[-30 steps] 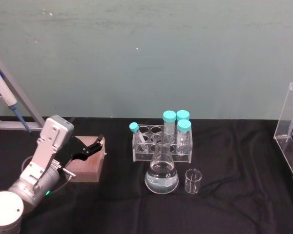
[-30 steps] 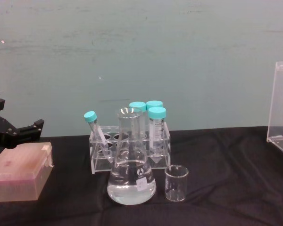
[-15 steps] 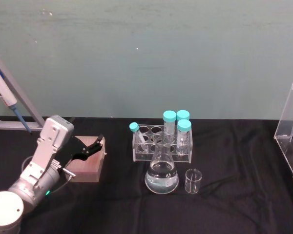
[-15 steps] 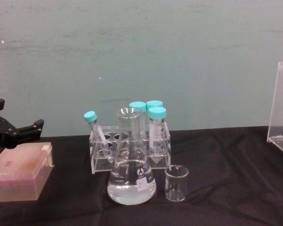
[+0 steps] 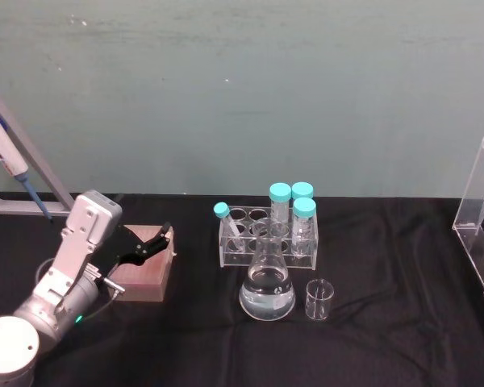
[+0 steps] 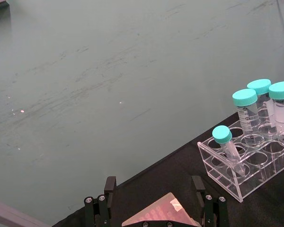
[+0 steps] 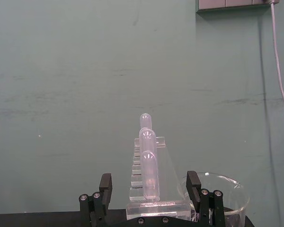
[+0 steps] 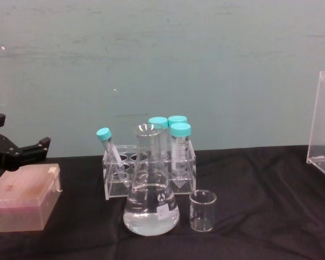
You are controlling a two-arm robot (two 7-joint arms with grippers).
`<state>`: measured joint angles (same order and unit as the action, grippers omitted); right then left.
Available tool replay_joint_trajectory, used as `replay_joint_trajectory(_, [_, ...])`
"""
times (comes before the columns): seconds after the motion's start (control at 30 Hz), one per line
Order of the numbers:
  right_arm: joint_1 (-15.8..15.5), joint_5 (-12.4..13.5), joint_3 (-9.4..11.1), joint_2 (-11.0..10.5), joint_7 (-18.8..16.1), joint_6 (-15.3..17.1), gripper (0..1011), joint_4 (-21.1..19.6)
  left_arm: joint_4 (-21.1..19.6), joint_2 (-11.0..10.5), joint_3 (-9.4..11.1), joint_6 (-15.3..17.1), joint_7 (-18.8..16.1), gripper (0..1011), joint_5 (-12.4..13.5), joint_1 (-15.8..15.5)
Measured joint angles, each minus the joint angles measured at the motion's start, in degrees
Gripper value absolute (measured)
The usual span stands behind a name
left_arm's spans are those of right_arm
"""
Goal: Place the experimental apparatus aside using one hand.
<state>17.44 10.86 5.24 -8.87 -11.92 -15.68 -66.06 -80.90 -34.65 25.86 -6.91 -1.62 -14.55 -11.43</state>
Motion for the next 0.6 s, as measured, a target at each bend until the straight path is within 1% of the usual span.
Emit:
replay_joint_trajectory(0.23, [0.00,-0.04,-0.04,-0.01,0.06,0.00,1003,0.00,0.00,0.00,0.00,0.00,0.00,1000,0.00,0.00])
replay_joint_trajectory(0.6, [-0.74,-1.95,-0.65,0.07,1.40,-0.44,1003,-1.53,0.00,0.00,0.00,0.00,0.00,1000,0.00,0.00])
